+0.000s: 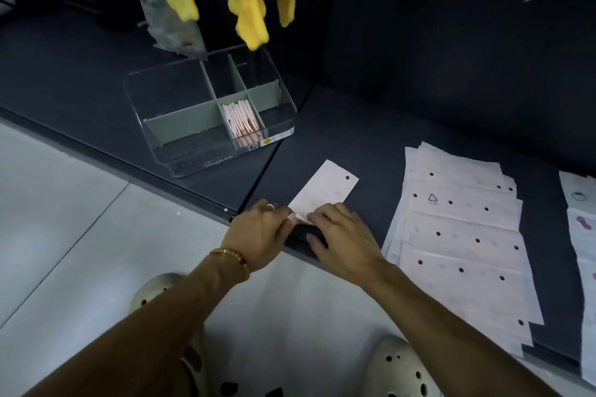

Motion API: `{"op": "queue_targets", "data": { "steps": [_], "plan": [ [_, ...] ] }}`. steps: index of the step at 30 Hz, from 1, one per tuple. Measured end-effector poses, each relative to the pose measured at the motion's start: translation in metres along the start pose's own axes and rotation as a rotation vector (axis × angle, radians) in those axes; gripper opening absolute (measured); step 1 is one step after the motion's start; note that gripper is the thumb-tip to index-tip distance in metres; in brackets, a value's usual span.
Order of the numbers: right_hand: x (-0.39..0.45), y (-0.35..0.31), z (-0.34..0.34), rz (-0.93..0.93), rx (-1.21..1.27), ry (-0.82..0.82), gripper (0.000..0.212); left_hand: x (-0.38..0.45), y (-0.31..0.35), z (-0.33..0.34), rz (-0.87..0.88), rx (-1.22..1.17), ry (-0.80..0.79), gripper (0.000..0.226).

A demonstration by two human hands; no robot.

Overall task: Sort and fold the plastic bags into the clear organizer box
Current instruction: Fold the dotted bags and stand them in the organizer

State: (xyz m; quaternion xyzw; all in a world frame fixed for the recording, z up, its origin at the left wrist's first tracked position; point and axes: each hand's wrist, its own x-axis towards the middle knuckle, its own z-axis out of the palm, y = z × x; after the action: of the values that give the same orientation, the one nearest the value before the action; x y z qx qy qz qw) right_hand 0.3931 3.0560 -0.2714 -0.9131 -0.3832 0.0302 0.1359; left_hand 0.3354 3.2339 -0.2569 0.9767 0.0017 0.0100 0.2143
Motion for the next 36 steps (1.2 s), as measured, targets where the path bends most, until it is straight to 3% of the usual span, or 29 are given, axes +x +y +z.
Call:
{"op": "queue_targets", "data": {
  "steps": [2, 5, 8, 10, 14, 19, 22, 24, 26, 29, 31, 34, 36],
  "plan": [
    [0.004, -0.002, -0.002, 0.108, 0.161, 0.044, 0.02, 0.007, 0.007, -0.002, -0.177, -0.189, -0.01, 0.026],
    [0.012, 0.008, -0.01, 0.367, 0.53, 0.071, 0.016, 0.015, 0.012, -0.002, -0.389, -0.718, -0.042, 0.019],
    [0.018, 0.017, -0.015, 0.564, 0.83, 0.038, 0.009, 0.019, 0.013, 0.004, -0.442, -0.66, -0.049, 0.019],
    [0.021, 0.019, -0.012, 0.655, 0.859, 0.048, 0.005, 0.023, 0.014, 0.01, -0.486, -0.567, -0.026, 0.027],
    [0.026, 0.022, -0.005, 0.79, 0.757, 0.094, 0.008, 0.033, 0.018, 0.016, -0.539, -0.479, -0.025, 0.021],
    [0.03, 0.023, -0.003, 0.814, 0.68, 0.11, 0.012, 0.04, 0.017, 0.02, -0.551, -0.351, -0.055, 0.018],
    [0.031, 0.024, -0.003, 0.84, 0.701, 0.117, 0.012, 0.041, 0.017, 0.02, -0.501, -0.112, -0.069, 0.02],
    [0.032, 0.028, -0.005, 0.832, 0.709, 0.1, 0.012, 0.039, 0.016, 0.02, -0.372, 0.039, 0.016, 0.026],
    [0.034, 0.03, -0.007, 0.769, 0.631, 0.071, 0.012, 0.04, 0.012, 0.023, -0.128, 0.09, 0.056, 0.037],
    [0.037, 0.03, -0.01, 0.668, 0.487, 0.076, 0.013, 0.04, 0.007, 0.026, 0.096, 0.116, -0.102, 0.044],
    [0.035, 0.027, -0.013, 0.593, 0.366, 0.131, 0.018, 0.035, 0.006, 0.031, 0.087, 0.188, -0.111, 0.04],
    [0.017, 0.018, -0.011, 0.414, 0.069, 0.259, 0.022, 0.028, 0.015, 0.035, 0.007, 0.267, -0.002, 0.034],
    [-0.005, 0.011, -0.002, 0.346, -0.09, 0.231, 0.029, 0.027, 0.02, 0.039, -0.044, 0.257, 0.012, 0.034]
  ]
}}
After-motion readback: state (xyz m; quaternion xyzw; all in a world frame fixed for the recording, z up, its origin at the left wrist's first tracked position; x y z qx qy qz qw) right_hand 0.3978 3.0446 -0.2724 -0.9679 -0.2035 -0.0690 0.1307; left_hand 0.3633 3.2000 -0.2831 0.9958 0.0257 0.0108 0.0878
